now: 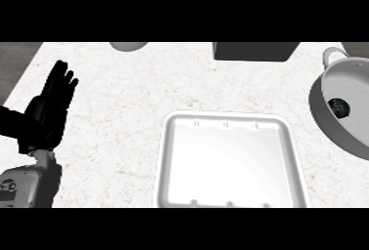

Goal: Pick the eggplant from the tray and place it in the pot

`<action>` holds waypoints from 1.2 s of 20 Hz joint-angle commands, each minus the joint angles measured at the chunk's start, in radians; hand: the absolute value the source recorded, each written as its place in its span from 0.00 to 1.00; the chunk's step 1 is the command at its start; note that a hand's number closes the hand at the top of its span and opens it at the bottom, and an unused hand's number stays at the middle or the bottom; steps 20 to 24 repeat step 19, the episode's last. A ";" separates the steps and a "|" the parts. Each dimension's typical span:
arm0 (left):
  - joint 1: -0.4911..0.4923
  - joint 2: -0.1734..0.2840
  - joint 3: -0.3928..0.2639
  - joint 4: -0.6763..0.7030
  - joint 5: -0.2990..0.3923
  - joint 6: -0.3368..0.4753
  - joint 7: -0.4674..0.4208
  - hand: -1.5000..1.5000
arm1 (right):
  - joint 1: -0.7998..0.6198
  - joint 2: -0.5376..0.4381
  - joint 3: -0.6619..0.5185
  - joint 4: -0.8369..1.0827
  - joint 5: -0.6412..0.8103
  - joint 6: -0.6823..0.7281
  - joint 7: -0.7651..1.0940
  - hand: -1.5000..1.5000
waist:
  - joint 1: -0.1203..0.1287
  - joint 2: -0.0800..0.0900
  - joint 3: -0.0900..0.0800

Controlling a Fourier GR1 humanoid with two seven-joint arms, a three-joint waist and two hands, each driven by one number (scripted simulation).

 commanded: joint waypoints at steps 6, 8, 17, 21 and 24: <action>-0.006 0.012 0.021 -0.003 0.016 -0.009 0.006 0.50 | 0.061 -0.161 -0.053 0.045 -0.052 0.199 -0.004 0.00 | 0.006 0.005 0.003; 0.000 -0.001 0.003 -0.012 0.013 -0.007 0.018 0.50 | 0.085 -0.170 -0.053 0.038 -0.055 0.226 -0.026 0.00 | 0.001 0.003 0.004; 0.012 0.000 0.017 0.015 0.020 -0.018 -0.013 0.50 | 0.156 -0.197 -0.040 0.009 -0.055 0.272 -0.058 0.00 | -0.006 0.004 0.005; 0.016 0.000 0.019 0.024 0.020 -0.025 -0.036 0.50 | 0.172 -0.203 -0.042 0.010 -0.058 0.275 -0.057 0.00 | -0.009 0.006 0.006; 0.016 0.000 0.019 0.024 0.020 -0.025 -0.036 0.50 | 0.172 -0.203 -0.042 0.010 -0.058 0.275 -0.057 0.00 | -0.009 0.006 0.006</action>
